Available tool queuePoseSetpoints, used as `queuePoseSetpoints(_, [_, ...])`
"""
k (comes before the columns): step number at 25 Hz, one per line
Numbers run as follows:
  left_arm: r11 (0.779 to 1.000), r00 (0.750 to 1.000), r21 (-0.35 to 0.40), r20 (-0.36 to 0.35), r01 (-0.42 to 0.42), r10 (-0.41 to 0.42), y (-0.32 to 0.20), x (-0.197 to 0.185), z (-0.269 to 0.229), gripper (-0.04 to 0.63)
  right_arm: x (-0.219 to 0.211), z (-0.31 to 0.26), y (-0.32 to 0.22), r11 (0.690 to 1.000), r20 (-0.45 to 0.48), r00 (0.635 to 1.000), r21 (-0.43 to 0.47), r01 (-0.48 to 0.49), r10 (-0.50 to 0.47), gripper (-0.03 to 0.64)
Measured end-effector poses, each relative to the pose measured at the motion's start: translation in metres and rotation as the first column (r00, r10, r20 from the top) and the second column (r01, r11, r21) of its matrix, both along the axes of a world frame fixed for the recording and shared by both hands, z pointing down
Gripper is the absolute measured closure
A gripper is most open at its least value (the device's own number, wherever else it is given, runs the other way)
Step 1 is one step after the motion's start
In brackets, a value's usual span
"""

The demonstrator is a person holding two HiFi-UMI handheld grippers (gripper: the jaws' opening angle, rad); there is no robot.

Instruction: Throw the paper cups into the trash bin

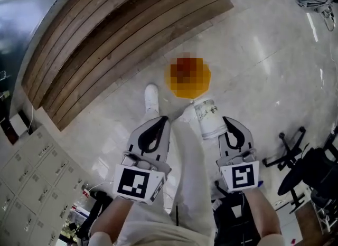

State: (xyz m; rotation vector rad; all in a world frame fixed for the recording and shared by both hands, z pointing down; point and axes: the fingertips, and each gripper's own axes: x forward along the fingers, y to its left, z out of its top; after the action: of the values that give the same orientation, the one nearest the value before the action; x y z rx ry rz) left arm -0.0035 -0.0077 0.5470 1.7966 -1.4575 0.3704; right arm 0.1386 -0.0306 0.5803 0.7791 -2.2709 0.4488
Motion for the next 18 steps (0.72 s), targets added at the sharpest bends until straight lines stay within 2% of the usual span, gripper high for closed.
queuePoseSetpoints(6, [0.997,1.000,-0.074,0.010,-0.023,0.024,0.003,0.017,0.085,0.591,0.003,0.082,0.000,0.999,-0.075,0.997,-0.037,-0.033,0.031,0.592])
queuePoseSetpoints(9, [0.996,0.999,-0.075,0.022,-0.042,0.044,-0.002,0.017,0.122,0.591,-0.004,0.120,-0.002,0.999,-0.077,0.996,-0.026,-0.040,0.038,0.592])
queuePoseSetpoints(12, [0.992,0.993,-0.069,0.040,-0.104,0.107,-0.004,0.023,0.157,0.591,-0.003,0.155,0.001,0.998,-0.109,0.993,-0.047,-0.053,0.047,0.592])
queuePoseSetpoints(14, [0.988,0.991,-0.083,0.023,-0.130,0.132,-0.005,0.025,0.179,0.591,-0.004,0.176,-0.001,0.998,-0.133,0.990,-0.046,-0.043,0.037,0.592])
queuePoseSetpoints(16, [0.985,0.992,-0.119,-0.024,-0.126,0.124,-0.006,0.025,0.200,0.591,-0.007,0.195,-0.004,0.999,-0.147,0.989,-0.030,-0.028,0.023,0.592])
queuePoseSetpoints(18, [0.980,0.990,-0.142,-0.027,-0.138,0.135,-0.009,0.023,0.217,0.591,-0.012,0.210,-0.008,1.000,-0.153,0.988,-0.006,-0.015,0.014,0.592])
